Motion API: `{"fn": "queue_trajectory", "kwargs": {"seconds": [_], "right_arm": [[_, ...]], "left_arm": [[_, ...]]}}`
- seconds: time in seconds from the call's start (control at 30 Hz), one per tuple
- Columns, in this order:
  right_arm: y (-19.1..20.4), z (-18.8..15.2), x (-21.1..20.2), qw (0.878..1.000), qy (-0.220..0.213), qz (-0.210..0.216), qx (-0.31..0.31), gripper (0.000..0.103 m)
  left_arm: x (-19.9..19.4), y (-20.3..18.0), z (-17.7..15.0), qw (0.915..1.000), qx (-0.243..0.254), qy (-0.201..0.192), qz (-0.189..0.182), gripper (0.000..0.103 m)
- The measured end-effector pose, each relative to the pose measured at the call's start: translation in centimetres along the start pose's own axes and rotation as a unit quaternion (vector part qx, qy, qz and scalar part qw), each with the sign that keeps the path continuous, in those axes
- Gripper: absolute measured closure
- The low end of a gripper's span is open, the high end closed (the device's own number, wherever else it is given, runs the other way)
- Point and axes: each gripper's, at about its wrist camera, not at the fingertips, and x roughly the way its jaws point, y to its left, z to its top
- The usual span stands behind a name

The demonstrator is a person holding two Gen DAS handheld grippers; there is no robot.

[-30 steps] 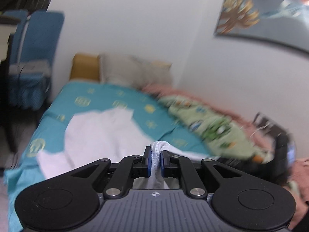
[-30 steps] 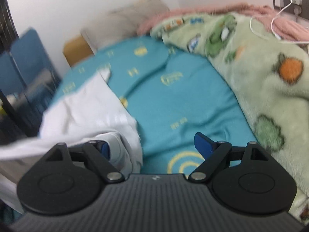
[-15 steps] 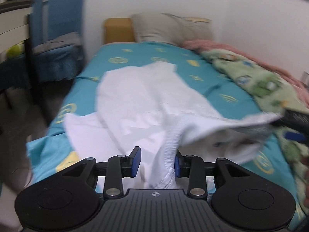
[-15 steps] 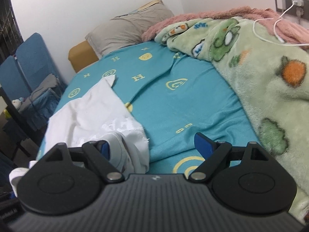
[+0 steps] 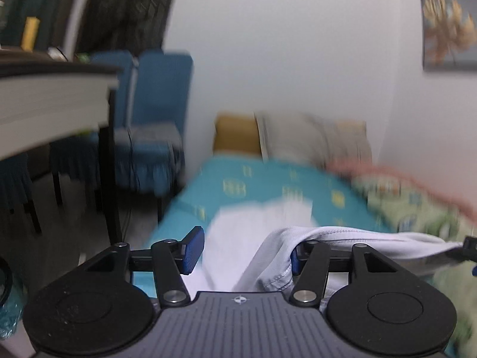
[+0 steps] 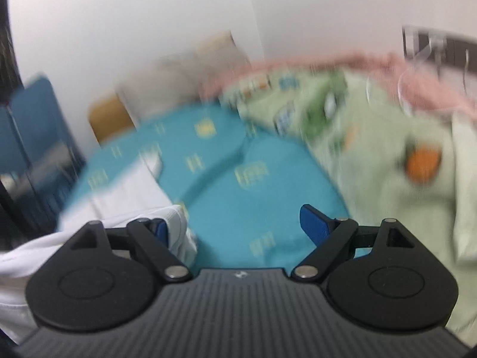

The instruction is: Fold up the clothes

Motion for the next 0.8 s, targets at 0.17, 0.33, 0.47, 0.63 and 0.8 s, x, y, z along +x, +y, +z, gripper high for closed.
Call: {"fn": "queue_trajectory", "kwargs": {"seconds": [0.17, 0.33, 0.47, 0.63, 0.8], "right_arm": [[3.4, 8.7, -6.1, 0.995, -0.092, 0.036, -0.004, 0.017], [5.3, 16.4, -13.9, 0.983, -0.175, 0.062, -0.006, 0.017], [5.9, 20.9, -21.4, 0.969, -0.237, 0.071, -0.013, 0.017], [6.0, 24.9, -31.5, 0.953, -0.293, 0.077, -0.021, 0.017], [4.9, 27.5, -38.0, 0.946, -0.314, 0.073, -0.022, 0.017]], "left_arm": [[-4.1, -1.2, 9.6, 0.9961, -0.018, -0.086, 0.009, 0.045], [-10.6, -3.1, 19.4, 0.9847, 0.004, -0.174, -0.005, 0.045], [-17.1, -4.7, 24.9, 0.9752, 0.014, -0.22, -0.02, 0.045], [-25.7, -6.1, 29.5, 0.9638, 0.013, -0.261, -0.052, 0.045], [-31.9, -7.5, 32.1, 0.9579, 0.017, -0.276, -0.076, 0.045]]}}
